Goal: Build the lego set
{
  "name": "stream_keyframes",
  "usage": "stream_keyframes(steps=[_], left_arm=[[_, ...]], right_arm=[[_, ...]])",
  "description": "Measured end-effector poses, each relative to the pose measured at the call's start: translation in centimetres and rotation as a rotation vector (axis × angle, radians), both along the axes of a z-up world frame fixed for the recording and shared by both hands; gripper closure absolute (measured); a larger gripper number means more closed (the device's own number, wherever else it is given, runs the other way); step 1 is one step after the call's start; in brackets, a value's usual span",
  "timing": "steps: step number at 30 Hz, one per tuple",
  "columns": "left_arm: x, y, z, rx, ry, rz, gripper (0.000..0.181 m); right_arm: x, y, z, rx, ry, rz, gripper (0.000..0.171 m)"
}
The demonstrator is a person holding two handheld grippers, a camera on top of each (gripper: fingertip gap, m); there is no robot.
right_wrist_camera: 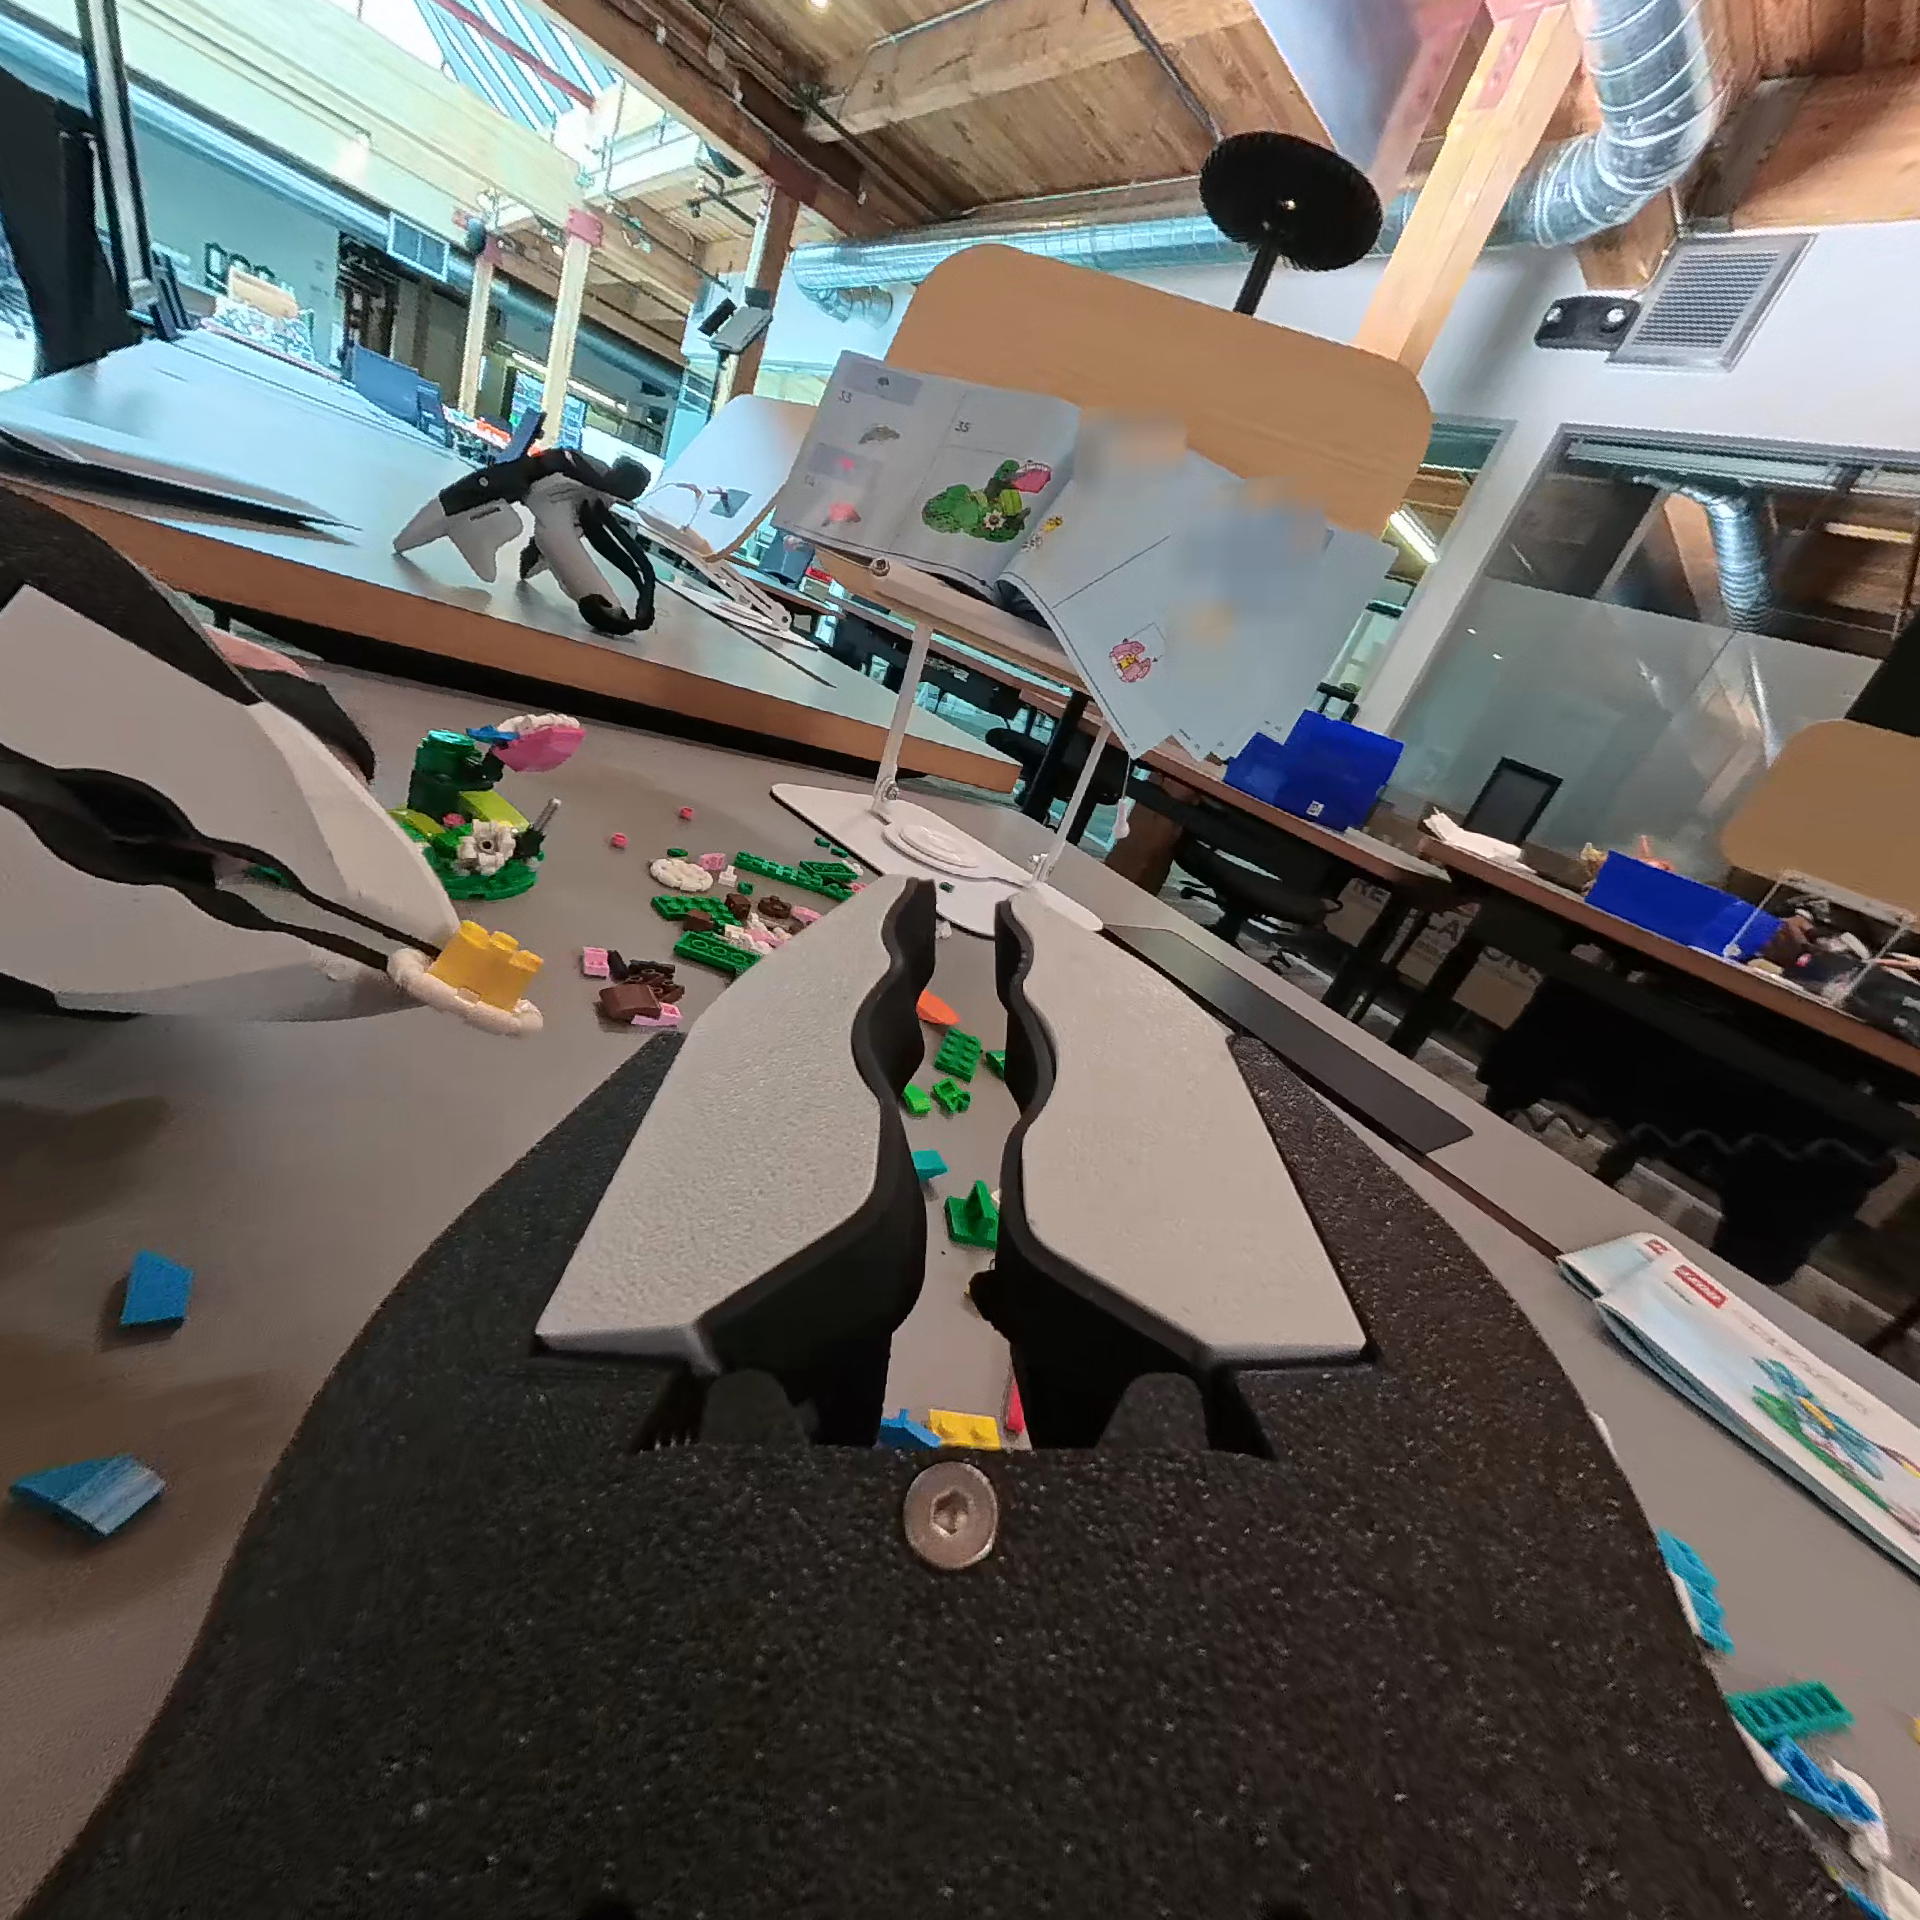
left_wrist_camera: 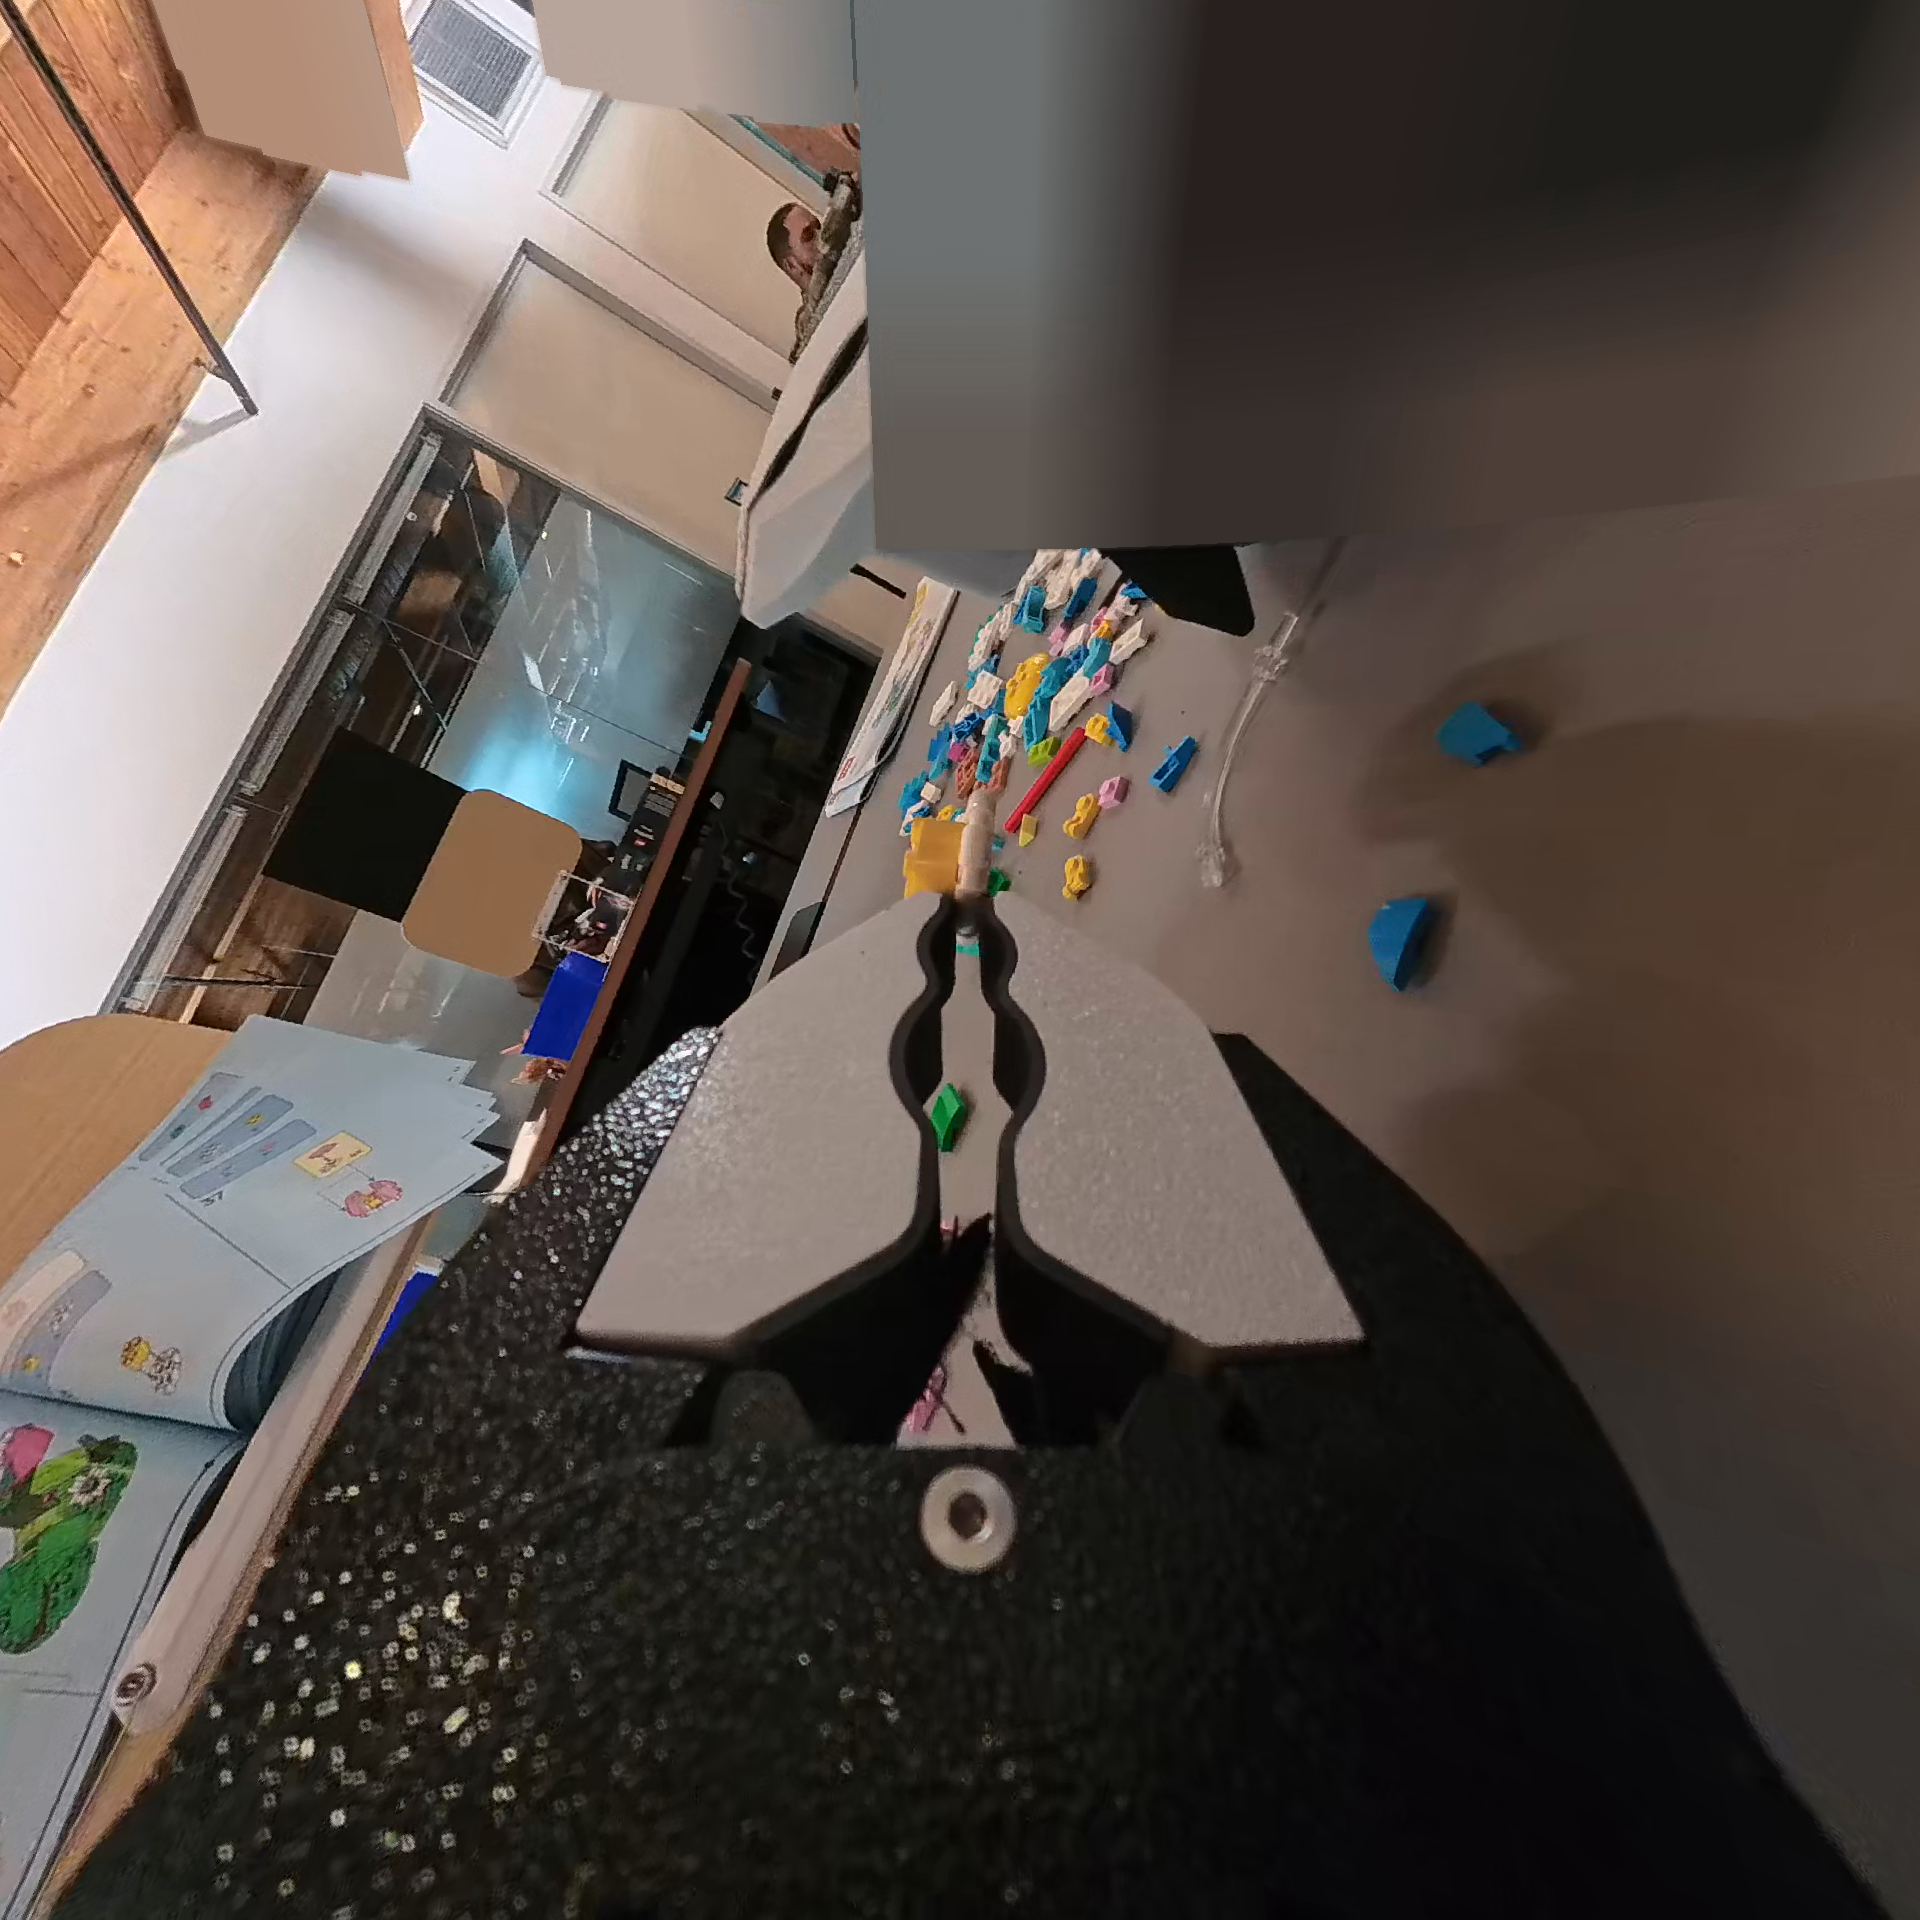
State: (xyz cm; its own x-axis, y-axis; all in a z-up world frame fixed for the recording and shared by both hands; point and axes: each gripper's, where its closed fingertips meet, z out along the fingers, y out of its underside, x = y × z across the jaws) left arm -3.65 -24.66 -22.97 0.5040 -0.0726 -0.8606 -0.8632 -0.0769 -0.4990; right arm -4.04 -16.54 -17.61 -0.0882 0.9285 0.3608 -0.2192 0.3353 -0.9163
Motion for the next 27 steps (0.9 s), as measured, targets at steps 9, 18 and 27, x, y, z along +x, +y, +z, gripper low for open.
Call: stream_keyframes(steps=[9, 18, 27], left_arm=[[-0.2, 0.0, 0.3, 0.019, -0.001, 0.015, 0.177], [-1.1, 0.1, 0.9, 0.043, -0.025, 0.073, 0.177], [-2.8, -0.2, 0.5, 0.021, 0.117, 0.199, 0.178]], right_arm=[[0.1, 0.0, 0.1, 0.018, 0.007, -0.008, 0.162], [0.1, 1.4, 0.2, -0.066, 0.015, -0.032, 0.164], [-0.5, 0.3, -0.5, -0.013, -0.029, -0.001, 0.164]])
